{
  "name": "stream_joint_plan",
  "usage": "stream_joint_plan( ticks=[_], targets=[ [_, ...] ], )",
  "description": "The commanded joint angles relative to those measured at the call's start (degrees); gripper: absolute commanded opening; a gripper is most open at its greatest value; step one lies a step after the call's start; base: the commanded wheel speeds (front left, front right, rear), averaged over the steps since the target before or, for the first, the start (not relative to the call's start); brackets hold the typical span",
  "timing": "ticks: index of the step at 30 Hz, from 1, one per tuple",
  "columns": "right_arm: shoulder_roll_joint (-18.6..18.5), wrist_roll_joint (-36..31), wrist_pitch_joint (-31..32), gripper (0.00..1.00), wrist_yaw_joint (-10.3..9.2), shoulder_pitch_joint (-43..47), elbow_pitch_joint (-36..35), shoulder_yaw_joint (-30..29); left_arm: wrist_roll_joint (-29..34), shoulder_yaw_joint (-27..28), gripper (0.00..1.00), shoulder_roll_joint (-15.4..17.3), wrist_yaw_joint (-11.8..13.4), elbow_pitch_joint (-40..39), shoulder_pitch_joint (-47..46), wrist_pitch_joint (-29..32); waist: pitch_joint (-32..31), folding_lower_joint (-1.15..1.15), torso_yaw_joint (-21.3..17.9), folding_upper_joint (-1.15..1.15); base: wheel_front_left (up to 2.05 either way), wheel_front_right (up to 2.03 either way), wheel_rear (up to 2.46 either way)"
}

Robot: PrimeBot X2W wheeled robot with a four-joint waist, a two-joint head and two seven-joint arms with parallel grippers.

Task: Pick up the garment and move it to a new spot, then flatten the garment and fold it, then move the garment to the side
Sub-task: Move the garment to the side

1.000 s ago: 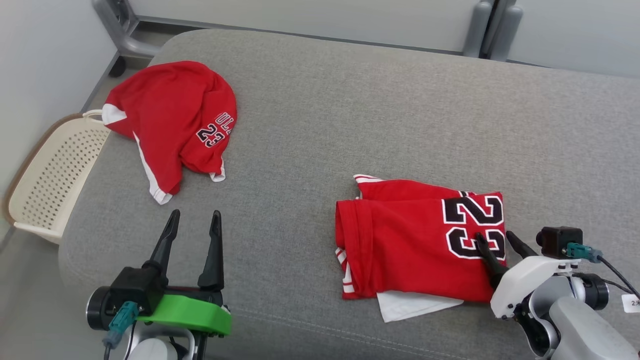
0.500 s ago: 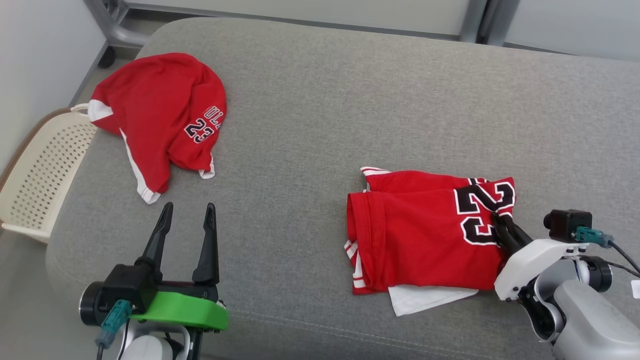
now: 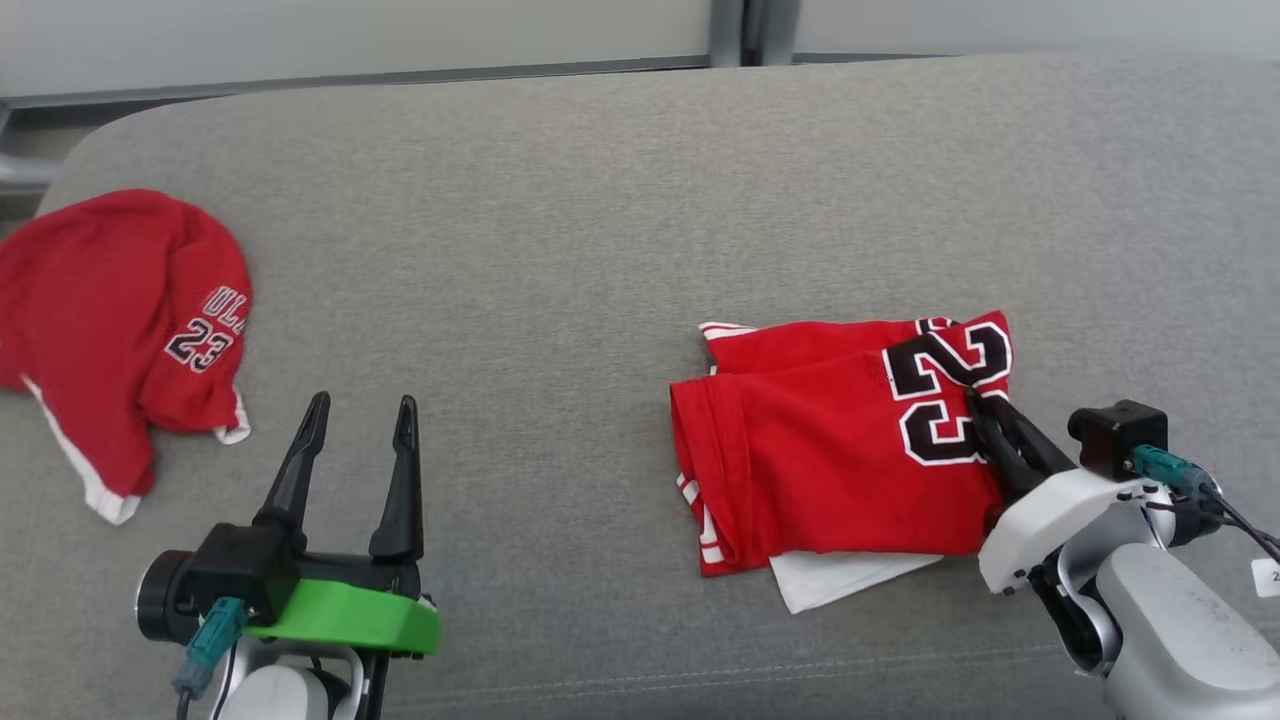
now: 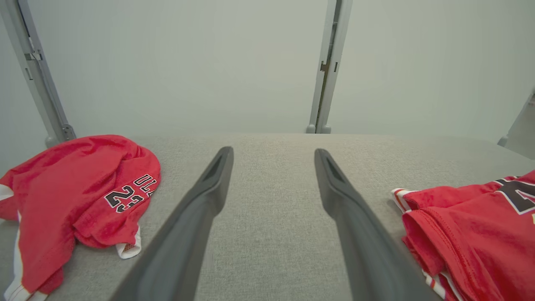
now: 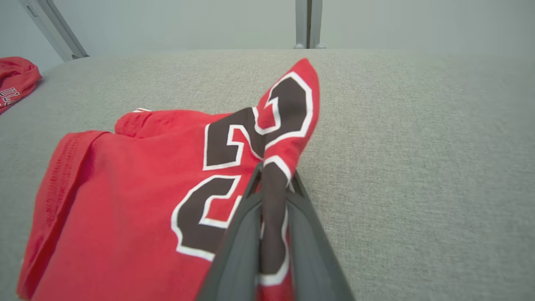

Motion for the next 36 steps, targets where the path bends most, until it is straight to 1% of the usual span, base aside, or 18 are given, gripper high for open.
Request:
stream_joint_plan(
  ticks=[1,4,9,13,17,22,27,30,33,36],
  targets=[
    [0.19,-1.51,-0.33,0.0,-0.09,0.39,-0.83,-0.51,0.56,0.24,1.0,0.55,-0.19,-0.48,-0.96,-0.21,0.94,0.0,-7.59,0.0,0.0,0.0,0.0],
    [0.81,-3.81,-0.48,0.0,-0.09,0.2,-2.62,-1.29,0.71,0.24,1.0,0.96,-0.2,-0.72,-1.39,-0.21,1.78,0.0,-11.07,0.0,0.0,0.0,0.0],
    [1.44,-5.93,-0.45,0.0,-0.09,-1.25,-4.22,-2.26,1.03,-0.42,1.0,1.77,-0.29,-1.5,-2.13,-0.21,3.59,0.0,-15.46,0.0,0.0,0.0,0.0],
    [1.12,-6.78,-0.37,0.0,-0.09,-3.44,-3.91,-3.14,1.28,-1.23,1.0,2.41,-0.51,-1.91,-3.24,-0.03,4.98,0.0,-17.84,0.0,0.0,0.0,0.0],
    [0.75,-6.37,-0.27,0.0,-0.09,-7.42,-1.94,-3.23,1.57,-1.98,1.0,3.06,-0.75,-2.5,-4.92,0.32,6.63,0.0,-19.36,0.0,0.0,0.0,0.0],
    [-0.16,-5.51,-0.49,0.0,-0.09,-13.7,2.64,-3.67,1.95,-3.15,1.0,3.85,-0.9,-4.44,-7.54,1.15,9.87,0.0,-19.76,0.0,0.0,0.0,0.0],
    [-0.72,-4.1,-0.55,0.0,-0.09,-20.43,8.01,-5.48,2.29,-4.49,1.0,4.59,-1.18,-6.62,-10.14,2.12,13.47,0.0,-19.34,0.0,0.0,0.0,0.0],
    [-1.24,-4.04,-0.55,0.0,-0.09,-23.49,11.01,-7.26,2.49,-5.36,1.0,5.35,-1.39,-7.97,-11.33,2.8,15.73,0.0,-18.86,0.0,0.0,0.0,0.0],
    [-2.87,-4.81,-0.55,0.0,-0.09,-26.13,13.99,-9.89,2.65,-6.66,1.0,5.87,-1.42,-9.2,-12.79,3.65,18.23,0.0,-17.76,0.0,0.0,0.0,0.0],
    [-3.61,-5.68,-0.57,0.0,-0.09,-28.31,15.91,-12.21,2.34,-7.13,1.0,6.48,-1.49,-9.67,-13.59,3.98,20.04,0.0,-17.03,0.0,0.0,0.0,0.0]
  ],
)
